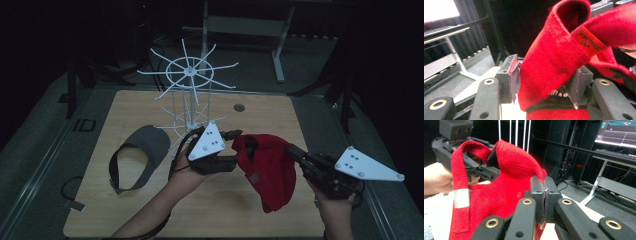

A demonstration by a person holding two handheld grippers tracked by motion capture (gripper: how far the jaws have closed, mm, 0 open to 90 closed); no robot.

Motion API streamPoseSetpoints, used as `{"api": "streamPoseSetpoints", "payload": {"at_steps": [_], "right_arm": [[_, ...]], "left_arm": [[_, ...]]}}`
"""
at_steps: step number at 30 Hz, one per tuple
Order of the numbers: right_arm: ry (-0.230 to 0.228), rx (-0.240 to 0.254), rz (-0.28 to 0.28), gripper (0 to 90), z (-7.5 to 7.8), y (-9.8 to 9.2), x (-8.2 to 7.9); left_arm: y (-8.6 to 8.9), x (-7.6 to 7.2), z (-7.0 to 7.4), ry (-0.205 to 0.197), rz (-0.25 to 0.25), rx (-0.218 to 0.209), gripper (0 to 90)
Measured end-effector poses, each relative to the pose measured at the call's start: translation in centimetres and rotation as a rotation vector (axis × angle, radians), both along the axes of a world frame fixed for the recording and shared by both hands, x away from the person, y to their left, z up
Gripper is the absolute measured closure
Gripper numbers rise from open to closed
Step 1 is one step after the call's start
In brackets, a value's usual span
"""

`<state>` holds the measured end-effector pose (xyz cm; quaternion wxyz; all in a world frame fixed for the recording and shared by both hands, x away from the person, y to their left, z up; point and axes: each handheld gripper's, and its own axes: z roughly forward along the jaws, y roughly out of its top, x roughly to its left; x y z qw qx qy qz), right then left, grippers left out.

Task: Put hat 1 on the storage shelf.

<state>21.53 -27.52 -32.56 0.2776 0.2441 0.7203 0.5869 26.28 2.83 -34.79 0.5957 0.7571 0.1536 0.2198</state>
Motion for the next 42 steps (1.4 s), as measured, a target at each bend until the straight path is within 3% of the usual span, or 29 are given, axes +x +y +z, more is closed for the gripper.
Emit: {"api": "streamPoseSetpoints", "payload": {"at_steps": [5,8,21,32,42], "right_arm": [[0.0,0.013,-0.017,88.9,0.3,-0.3,0.1],[0.004,0.011,-0.035,88.9,0.5,-0.4,0.4],[0.0,0.049,-0.144,88.9,2.4,-0.8,2.4],[-0.058,0.081,-0.18,88.9,6.0,0.2,4.0],[-0.08,0.12,-0.199,88.8,9.0,1.8,5.7]], "left_arm": [[1.7,-0.3,-0.6,0.014,0.085,-0.048,49.9],[2.3,-0.5,-1.1,0.018,0.106,-0.037,49.8],[4.2,-2.2,-4.6,0.061,0.092,-0.04,49.7],[5.5,-3.4,-7.5,0.099,0.092,-0.041,49.7],[6.4,-3.7,-9.8,0.148,0.111,-0.029,49.7]]}}
